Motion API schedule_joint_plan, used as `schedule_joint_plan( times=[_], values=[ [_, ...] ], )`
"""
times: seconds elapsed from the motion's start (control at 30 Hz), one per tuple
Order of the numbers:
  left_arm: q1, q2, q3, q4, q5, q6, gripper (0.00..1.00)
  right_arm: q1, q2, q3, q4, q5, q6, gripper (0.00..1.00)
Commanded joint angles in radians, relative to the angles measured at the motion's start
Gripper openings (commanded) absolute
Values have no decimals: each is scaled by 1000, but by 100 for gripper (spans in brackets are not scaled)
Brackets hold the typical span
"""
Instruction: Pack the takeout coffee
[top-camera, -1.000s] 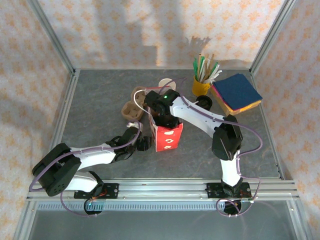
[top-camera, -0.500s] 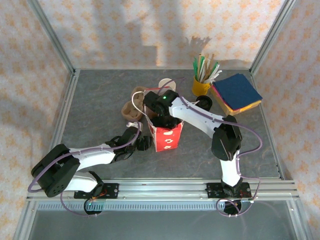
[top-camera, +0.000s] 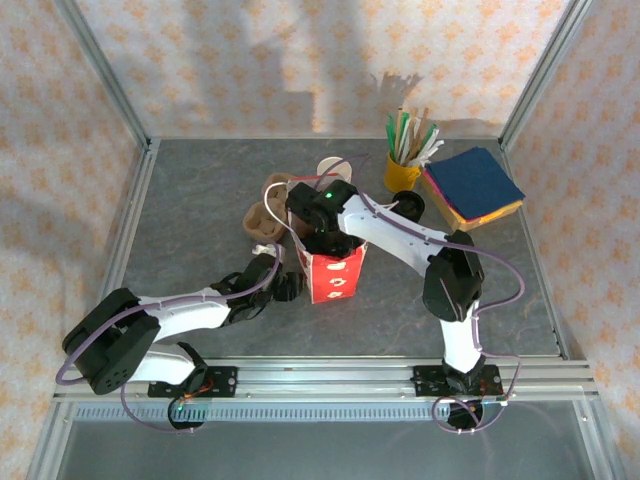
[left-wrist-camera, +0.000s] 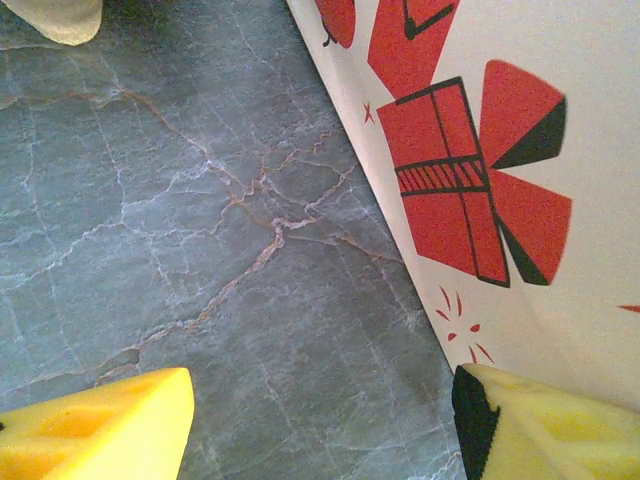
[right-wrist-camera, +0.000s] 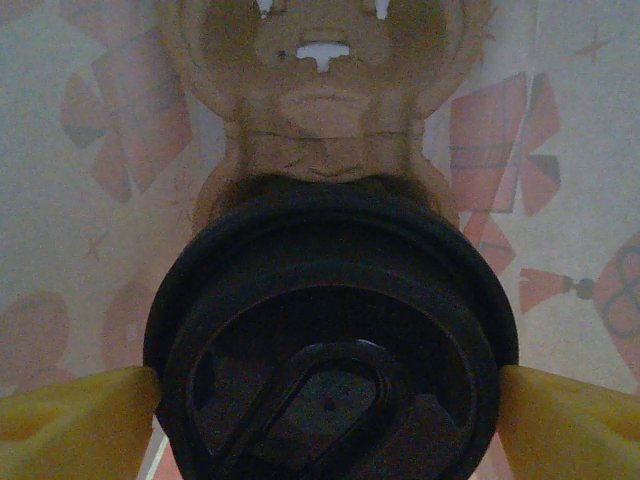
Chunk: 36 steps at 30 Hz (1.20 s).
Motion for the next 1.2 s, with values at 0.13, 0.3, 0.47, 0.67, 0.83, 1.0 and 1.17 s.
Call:
schedule_joint_plan(
  times=[0.13,0.3,0.47,0.67,0.83,1.0,1.17],
  values=[
    [-7,-24,-2,-17,-25,2,71,4,-11,27,-31,49,12,88],
    [-7,-26,-7,-12,-25,-4,71,4,-14,23,-34,55,16,88],
    [-7,-24,-2,-13,-27,-3,71,6,-20,22,-35,54,19,88],
    [-7,-26,-1,-17,-28,-3,71,6,-22,17,-34,56,19,88],
    [-7,-31,-1,-23,-31,-3,71,6,-21,16,-33,56,18,88],
    [-6,-32,-1,-23,-32,-4,71,7,-27,21,-36,56,18,88],
    [-6,-33,2,-23,-29,-5,71,7,-31,27,-39,53,19,87]
  ],
)
